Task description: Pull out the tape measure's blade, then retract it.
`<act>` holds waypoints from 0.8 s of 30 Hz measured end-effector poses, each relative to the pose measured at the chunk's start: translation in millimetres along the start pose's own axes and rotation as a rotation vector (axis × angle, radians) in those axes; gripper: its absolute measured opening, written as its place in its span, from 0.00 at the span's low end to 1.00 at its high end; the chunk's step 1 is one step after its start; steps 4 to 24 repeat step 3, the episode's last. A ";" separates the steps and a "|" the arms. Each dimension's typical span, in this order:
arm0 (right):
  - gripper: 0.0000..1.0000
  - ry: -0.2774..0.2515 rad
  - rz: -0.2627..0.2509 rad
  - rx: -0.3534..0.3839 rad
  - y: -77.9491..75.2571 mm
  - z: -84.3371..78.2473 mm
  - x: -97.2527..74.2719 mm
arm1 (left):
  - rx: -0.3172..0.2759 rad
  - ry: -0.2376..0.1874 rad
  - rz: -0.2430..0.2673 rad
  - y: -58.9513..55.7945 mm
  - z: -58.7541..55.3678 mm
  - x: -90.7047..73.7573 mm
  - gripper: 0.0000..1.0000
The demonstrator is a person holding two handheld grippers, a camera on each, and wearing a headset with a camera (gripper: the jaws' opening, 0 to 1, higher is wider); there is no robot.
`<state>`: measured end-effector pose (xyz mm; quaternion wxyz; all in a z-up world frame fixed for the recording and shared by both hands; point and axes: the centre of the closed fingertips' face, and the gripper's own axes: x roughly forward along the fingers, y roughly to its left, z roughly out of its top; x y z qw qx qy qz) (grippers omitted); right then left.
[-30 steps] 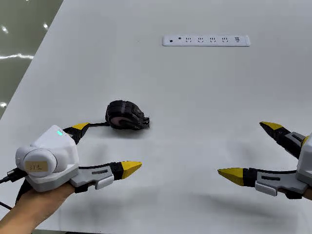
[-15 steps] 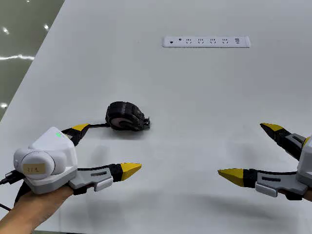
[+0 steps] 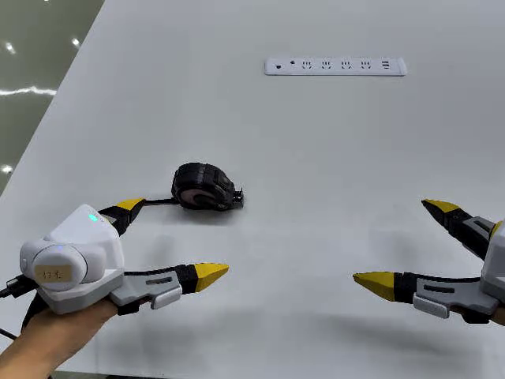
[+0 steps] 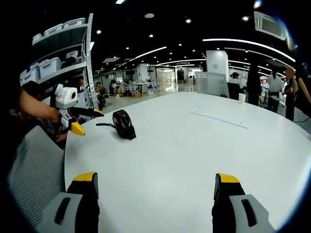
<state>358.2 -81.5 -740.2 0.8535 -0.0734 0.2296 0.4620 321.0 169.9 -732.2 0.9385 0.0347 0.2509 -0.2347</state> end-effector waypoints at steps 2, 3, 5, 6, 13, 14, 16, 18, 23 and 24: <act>0.99 -0.001 -0.001 0.003 0.0 0.1 -0.3 | 0.000 -0.002 -0.002 -0.6 0.5 -0.2 0.99; 0.99 0.001 -0.002 0.002 0.2 -0.2 -0.5 | 0.001 -0.001 -0.003 -0.8 0.5 -0.4 0.99; 0.99 0.001 -0.002 0.002 0.2 -0.2 -0.5 | 0.001 -0.001 -0.003 -0.8 0.5 -0.4 0.99; 0.99 0.001 -0.002 0.002 0.2 -0.2 -0.5 | 0.001 -0.001 -0.003 -0.8 0.5 -0.4 0.99; 0.99 0.001 -0.002 0.002 0.2 -0.2 -0.5 | 0.001 -0.001 -0.003 -0.8 0.5 -0.4 0.99; 0.99 0.001 -0.002 0.002 0.2 -0.2 -0.5 | 0.001 -0.001 -0.003 -0.8 0.5 -0.4 0.99; 0.99 0.001 -0.002 0.002 0.2 -0.2 -0.5 | 0.001 -0.001 -0.003 -0.8 0.5 -0.4 0.99; 0.99 0.001 -0.002 0.002 0.2 -0.2 -0.5 | 0.001 -0.001 -0.003 -0.8 0.5 -0.4 0.99; 0.99 0.001 -0.002 0.002 0.2 -0.2 -0.5 | 0.001 -0.001 -0.003 -0.8 0.5 -0.4 0.99; 0.99 0.001 -0.002 0.002 0.2 -0.2 -0.5 | 0.001 -0.001 -0.003 -0.8 0.5 -0.4 0.99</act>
